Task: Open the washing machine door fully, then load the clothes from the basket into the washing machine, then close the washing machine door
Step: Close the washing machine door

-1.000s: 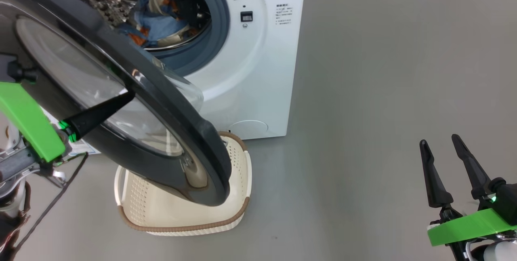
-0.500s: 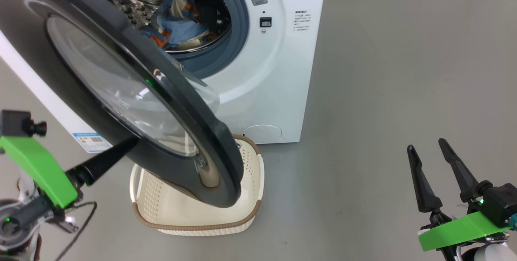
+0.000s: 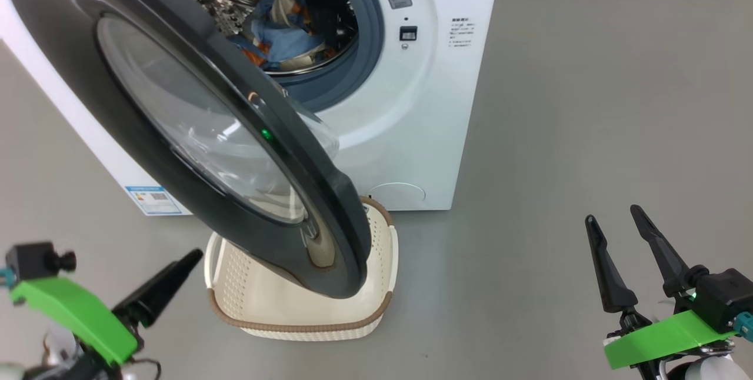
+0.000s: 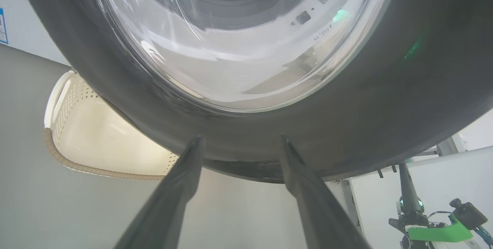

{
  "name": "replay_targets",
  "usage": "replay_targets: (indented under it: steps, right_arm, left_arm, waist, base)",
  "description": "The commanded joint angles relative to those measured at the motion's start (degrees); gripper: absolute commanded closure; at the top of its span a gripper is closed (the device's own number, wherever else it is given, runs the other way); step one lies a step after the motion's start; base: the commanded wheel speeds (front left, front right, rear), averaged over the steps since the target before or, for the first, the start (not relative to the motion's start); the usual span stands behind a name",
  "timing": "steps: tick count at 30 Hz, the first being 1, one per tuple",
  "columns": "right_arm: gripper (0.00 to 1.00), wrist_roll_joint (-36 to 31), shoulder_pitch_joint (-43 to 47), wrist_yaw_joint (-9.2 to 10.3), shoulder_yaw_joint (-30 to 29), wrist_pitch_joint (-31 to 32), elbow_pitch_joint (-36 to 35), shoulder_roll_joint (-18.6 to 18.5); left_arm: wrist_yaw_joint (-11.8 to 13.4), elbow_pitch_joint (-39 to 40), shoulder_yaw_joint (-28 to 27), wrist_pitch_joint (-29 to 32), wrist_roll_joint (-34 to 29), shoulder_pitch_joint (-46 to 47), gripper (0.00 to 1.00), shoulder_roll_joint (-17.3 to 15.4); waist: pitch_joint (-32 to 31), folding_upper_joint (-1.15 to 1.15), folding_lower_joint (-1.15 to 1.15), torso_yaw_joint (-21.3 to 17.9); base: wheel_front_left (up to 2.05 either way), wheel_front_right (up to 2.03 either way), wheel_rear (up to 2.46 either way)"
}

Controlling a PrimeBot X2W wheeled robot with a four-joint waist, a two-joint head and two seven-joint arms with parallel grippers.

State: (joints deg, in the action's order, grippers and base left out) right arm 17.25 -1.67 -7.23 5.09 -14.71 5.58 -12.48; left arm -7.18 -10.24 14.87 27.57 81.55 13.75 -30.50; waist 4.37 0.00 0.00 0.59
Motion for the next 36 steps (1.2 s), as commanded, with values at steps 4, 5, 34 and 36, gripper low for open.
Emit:
replay_targets:
  steps: [4,5,34,36]
  right_arm:
    - [0.00,-0.01,-0.60,-0.25,0.95,-0.29,-1.24,-0.97]
    - [0.00,0.00,-0.56,-0.25,0.87,-0.29,-1.25,-0.99]
    - [0.00,0.25,1.74,-0.25,-0.56,-0.29,-0.17,-1.15]
    - [0.00,0.26,1.68,-0.25,-0.52,-0.29,-0.17,-1.19]
  left_arm:
    - [-0.31,1.34,-0.51,-6.31,-2.03,-0.89,0.00,-2.47]
    - [-0.31,1.30,-0.05,-8.29,-2.82,-1.13,0.00,-2.56]
    - [-0.31,-9.11,1.72,-42.55,-36.12,-3.26,0.00,1.55]
    - [-0.31,-8.27,-1.06,-42.55,-39.85,-4.22,0.00,3.11]
  waist:
    - [-0.26,0.00,0.00,0.74]
    - [-0.24,0.00,0.00,0.88]
    - [-2.44,0.00,0.00,3.35]
    - [-2.45,0.00,0.00,3.33]
  base:
    - [0.00,0.00,0.00]
    - [0.00,0.00,0.00]
    - [0.00,0.00,0.00]
    - [0.00,0.00,0.00]
